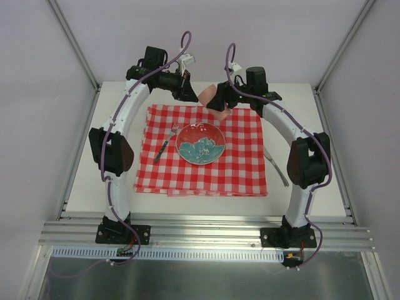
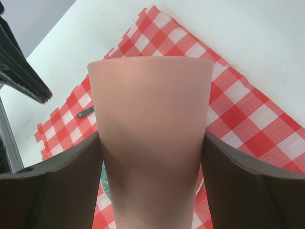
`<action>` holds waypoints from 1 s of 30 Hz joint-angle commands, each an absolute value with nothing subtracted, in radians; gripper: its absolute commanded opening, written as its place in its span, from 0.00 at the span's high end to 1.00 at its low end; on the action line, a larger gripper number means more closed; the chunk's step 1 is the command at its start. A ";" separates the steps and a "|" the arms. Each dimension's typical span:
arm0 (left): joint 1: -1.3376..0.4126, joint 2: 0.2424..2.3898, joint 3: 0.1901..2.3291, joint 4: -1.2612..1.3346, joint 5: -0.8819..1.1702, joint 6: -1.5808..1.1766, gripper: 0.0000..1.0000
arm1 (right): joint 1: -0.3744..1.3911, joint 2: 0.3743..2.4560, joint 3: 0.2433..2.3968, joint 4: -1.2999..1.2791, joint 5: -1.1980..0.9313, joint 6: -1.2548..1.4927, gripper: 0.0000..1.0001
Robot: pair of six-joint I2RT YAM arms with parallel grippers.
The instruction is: Set the dinner table for one person
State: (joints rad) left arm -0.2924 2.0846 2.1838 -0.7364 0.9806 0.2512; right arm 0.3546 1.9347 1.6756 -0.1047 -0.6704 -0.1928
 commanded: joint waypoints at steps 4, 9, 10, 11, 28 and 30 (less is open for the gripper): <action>-0.279 2.025 2.154 -0.719 1.077 0.279 1.00 | 0.362 1.907 1.707 -0.121 -0.706 -0.219 0.99; -0.276 2.023 2.166 -0.719 1.049 0.307 0.48 | 0.370 1.898 1.721 -0.126 -0.721 -0.224 0.99; -0.272 2.025 2.166 -0.719 1.046 0.311 0.41 | 0.371 1.893 1.724 -0.127 -0.724 -0.225 0.99; -0.267 2.025 2.166 -0.718 1.058 0.314 0.31 | 0.371 1.890 1.727 -0.129 -0.736 -0.221 1.00; -0.267 2.145 2.303 -0.715 1.106 0.158 0.01 | 0.408 1.842 1.752 -0.133 -0.785 -0.166 0.99; -0.268 2.126 2.257 -0.716 1.136 0.160 0.01 | 0.410 1.844 1.758 -0.130 -0.785 -0.164 0.99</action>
State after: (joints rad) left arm -0.2558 2.1441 2.2852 -0.7193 1.0481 0.1761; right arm 0.4015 1.9175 1.6958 -0.1650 -0.7433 -0.1833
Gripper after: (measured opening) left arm 0.990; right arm 0.753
